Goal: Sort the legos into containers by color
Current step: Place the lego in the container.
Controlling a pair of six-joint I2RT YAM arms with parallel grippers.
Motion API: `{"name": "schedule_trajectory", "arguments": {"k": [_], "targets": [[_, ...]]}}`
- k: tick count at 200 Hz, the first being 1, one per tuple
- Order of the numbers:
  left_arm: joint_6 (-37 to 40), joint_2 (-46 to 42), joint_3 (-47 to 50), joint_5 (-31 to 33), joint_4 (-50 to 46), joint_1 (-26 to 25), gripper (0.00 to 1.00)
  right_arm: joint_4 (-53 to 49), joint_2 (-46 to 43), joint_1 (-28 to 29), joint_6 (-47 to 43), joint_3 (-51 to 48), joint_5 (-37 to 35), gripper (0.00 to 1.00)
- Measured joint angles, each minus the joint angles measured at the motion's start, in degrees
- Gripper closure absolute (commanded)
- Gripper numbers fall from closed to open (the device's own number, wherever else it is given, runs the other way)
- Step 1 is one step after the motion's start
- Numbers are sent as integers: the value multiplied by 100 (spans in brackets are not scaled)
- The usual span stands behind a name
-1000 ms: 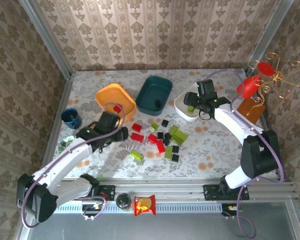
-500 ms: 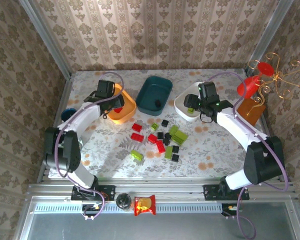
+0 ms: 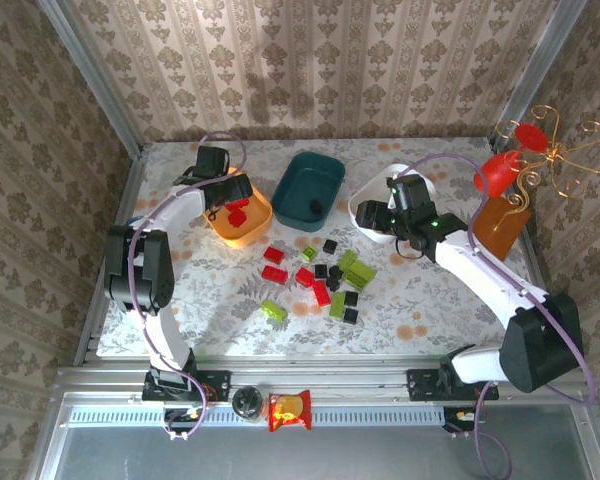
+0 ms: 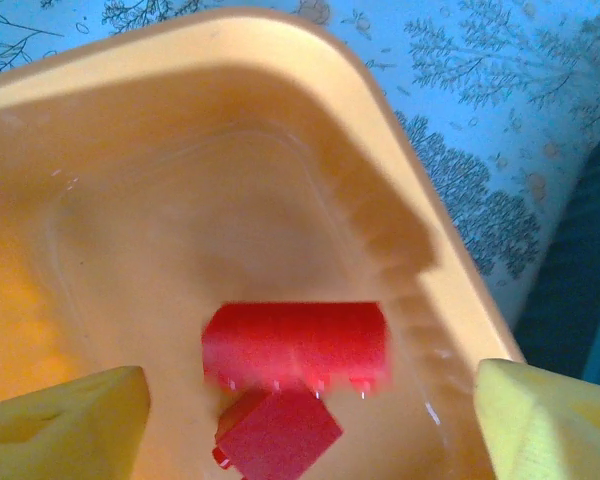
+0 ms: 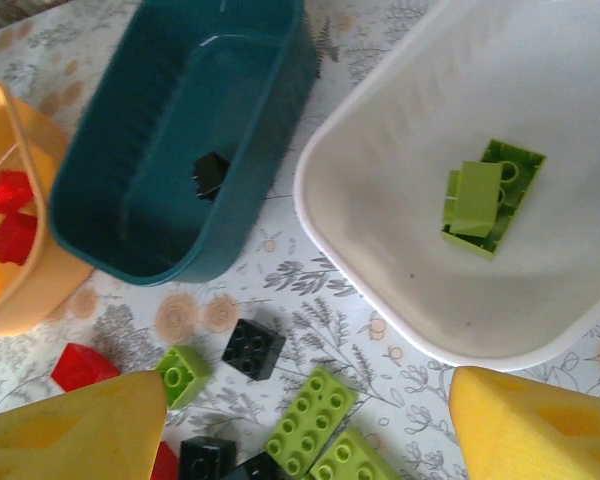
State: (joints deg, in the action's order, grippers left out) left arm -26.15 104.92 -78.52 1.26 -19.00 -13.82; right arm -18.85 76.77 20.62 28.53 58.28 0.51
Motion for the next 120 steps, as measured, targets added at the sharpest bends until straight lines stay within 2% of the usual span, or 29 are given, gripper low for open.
{"name": "schedule_trajectory", "arguments": {"k": [29,58,90,120], "targets": [[-24,-221,13,-131,-4,-2,6,-120,-142,164,-81,-68,44,23],[-83,-1080,315,-256,92,-138,0,-282,-146,365,-160,-186,87,23],[-85,-2203,905,-389,494,-693,0,-404,-146,562,-160,-409,90,26],[-83,-3093,1923,-448,767,-1381,0,-413,-138,861,-219,-699,144,27]]}}
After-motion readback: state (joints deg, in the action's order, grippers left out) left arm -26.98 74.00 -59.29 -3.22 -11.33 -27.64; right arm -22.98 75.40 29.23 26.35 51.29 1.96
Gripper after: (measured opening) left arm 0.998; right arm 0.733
